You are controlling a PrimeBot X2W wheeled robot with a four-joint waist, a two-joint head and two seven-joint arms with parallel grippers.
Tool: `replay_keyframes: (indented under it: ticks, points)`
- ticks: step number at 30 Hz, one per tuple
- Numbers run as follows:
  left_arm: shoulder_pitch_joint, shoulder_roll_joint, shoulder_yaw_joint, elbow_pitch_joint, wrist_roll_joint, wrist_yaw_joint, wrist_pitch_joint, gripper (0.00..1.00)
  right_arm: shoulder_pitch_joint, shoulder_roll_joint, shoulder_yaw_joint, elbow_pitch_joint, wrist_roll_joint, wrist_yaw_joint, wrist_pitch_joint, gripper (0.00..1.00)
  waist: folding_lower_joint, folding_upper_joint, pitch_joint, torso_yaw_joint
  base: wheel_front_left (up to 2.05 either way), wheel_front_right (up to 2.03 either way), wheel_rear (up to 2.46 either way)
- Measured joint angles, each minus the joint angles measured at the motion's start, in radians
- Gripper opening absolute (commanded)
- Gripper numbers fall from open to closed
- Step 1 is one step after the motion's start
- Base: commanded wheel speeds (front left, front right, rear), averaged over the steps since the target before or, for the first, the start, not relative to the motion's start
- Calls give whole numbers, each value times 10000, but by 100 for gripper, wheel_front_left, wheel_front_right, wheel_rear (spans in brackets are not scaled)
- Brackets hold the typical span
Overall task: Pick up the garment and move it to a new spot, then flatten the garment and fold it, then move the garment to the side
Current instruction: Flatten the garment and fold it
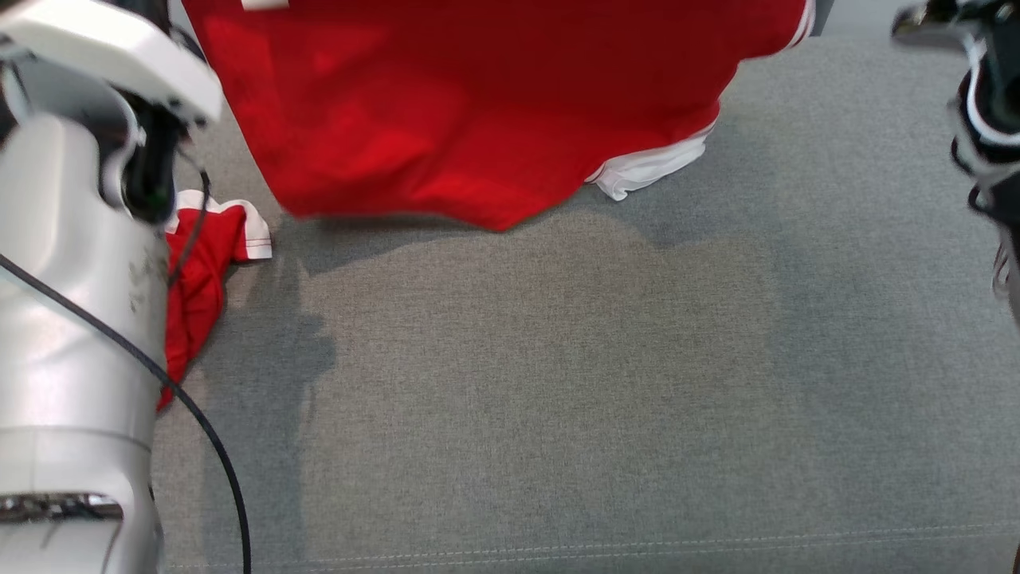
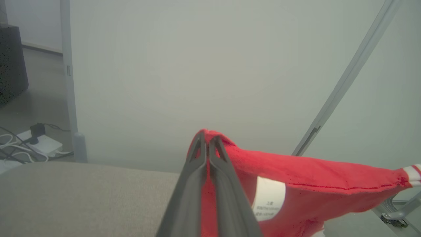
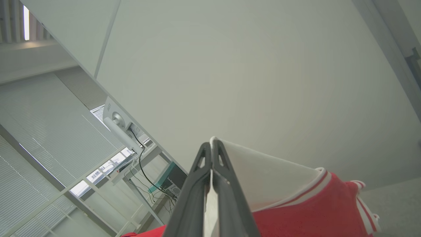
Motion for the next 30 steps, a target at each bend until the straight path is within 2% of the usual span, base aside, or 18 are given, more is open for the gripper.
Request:
replay_keyframes:
  ticks: [4, 5, 8, 11, 17, 20, 22, 25, 27, 28, 30]
  points:
    - [1968, 63, -648, 148, -1020, 2, 1256, 0, 1662, -399, 882, -174, 295, -2, 1528, 0, 0, 0, -397, -4, 0, 0, 0]
    - [2981, 291, -1204, 48, -1287, 2, 1964, 0, 2527, -752, 1317, -562, 573, -2, 2460, 0, 0, 0, -655, -1, 0, 0, 0]
    - [4179, 746, -1960, -500, -1921, 0, 3436, 0, 3532, -1457, 2038, -1712, 1101, -2, 4289, 0, 0, 0, -1066, 17, 0, 0, 0]
    - [5027, 1346, -2675, -1582, -2537, 0, 4936, 0, 4289, -2305, 2481, -3277, 1787, -2, 5940, 0, 0, 0, -1452, 40, 0, 0, 0]
    - [5688, 2894, -3173, -4552, -3804, 0, 7668, 0, 5071, -4274, 2556, -5910, 3425, 0, 8008, 0, 0, 0, -1714, 100, 0, 0, 0]
    - [5922, 3478, -3198, -5873, -4330, 59, 9104, 0, 5361, -5225, 2685, -6890, 4242, 0, 8539, 0, 0, 0, -1470, 88, 0, 0, 0]
    - [6156, 3766, -3329, -6617, -4656, 316, 10193, 0, 5388, -5787, 2729, -7244, 4395, 0, 8506, 0, 0, 0, -1236, 79, 0, 0, 0]
    - [6697, 4126, -3687, -7333, -5108, 759, 11637, 0, 5333, -6441, 3058, -7135, 4293, 0, 8207, 0, 0, 0, -719, 76, 0, 0, 0]
    - [7027, 4171, -4027, -7480, -5597, 943, 12694, 0, 5200, -6418, 3522, -6679, 4142, 0, 8163, 0, 0, 0, -275, 77, 0, 0, 0]
    - [7089, 4094, -4105, -7459, -5866, 1204, 13112, 0, 4995, -6309, 3852, -6295, 3929, 0, 8186, 0, 0, 0, -23, 78, 0, 0, 0]
    - [6937, 3883, -4148, -7359, -6251, 1666, 13808, 0, 4154, -5739, 4219, -5198, 3367, -2, 8220, 0, 0, 0, 541, 74, 0, 0, 0]
